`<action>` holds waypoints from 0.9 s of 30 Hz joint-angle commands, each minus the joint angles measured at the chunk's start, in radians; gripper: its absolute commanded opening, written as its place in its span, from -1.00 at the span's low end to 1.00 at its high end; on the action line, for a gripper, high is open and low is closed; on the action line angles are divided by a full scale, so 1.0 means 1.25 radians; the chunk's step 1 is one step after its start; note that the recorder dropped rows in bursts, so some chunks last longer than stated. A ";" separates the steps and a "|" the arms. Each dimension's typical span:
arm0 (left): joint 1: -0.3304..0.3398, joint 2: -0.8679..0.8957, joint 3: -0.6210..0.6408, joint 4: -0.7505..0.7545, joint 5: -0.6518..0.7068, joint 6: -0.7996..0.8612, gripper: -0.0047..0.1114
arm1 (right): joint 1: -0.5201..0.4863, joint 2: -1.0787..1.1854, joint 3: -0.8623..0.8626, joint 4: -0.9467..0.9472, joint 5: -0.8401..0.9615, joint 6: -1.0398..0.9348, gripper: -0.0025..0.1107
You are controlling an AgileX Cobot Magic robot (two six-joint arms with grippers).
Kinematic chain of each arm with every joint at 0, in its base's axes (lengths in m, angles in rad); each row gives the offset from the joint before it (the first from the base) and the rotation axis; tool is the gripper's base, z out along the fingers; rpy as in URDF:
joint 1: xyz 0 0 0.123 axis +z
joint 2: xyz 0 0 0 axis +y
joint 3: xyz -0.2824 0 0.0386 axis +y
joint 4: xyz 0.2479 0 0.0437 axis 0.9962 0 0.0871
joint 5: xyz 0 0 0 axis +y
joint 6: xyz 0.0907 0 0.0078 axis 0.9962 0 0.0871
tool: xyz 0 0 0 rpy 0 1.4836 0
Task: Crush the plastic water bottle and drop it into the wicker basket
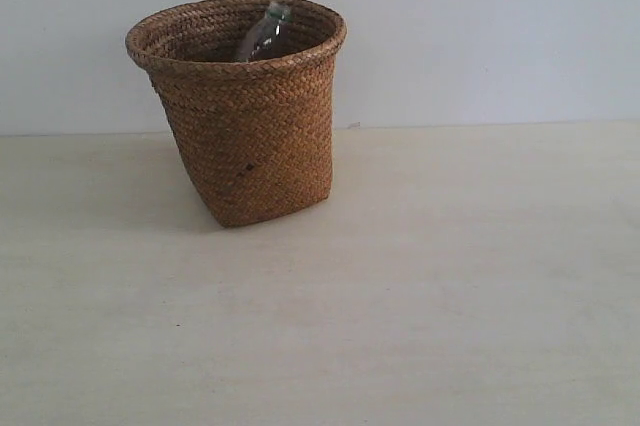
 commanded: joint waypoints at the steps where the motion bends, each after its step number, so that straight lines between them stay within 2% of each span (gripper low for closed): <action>1: 0.002 0.000 -0.006 -0.166 0.035 0.037 0.14 | -0.001 -0.001 0.004 0.001 -0.008 0.002 -0.96; 2: 0.002 0.000 -0.006 -0.194 0.039 0.037 -0.04 | -0.001 -0.001 0.004 0.001 -0.008 0.002 -0.96; 3: 0.002 0.000 -0.006 -0.239 0.048 0.037 -0.36 | -0.001 -0.001 0.004 0.001 -0.008 0.002 -0.96; 6: 0.002 0.000 -0.006 -0.286 0.049 0.037 -0.81 | -0.001 -0.001 0.004 0.001 -0.008 0.002 -0.96; 27: 0.002 0.000 -0.006 -0.291 0.050 0.034 -0.84 | -0.001 -0.001 0.004 0.001 -0.023 0.004 -0.96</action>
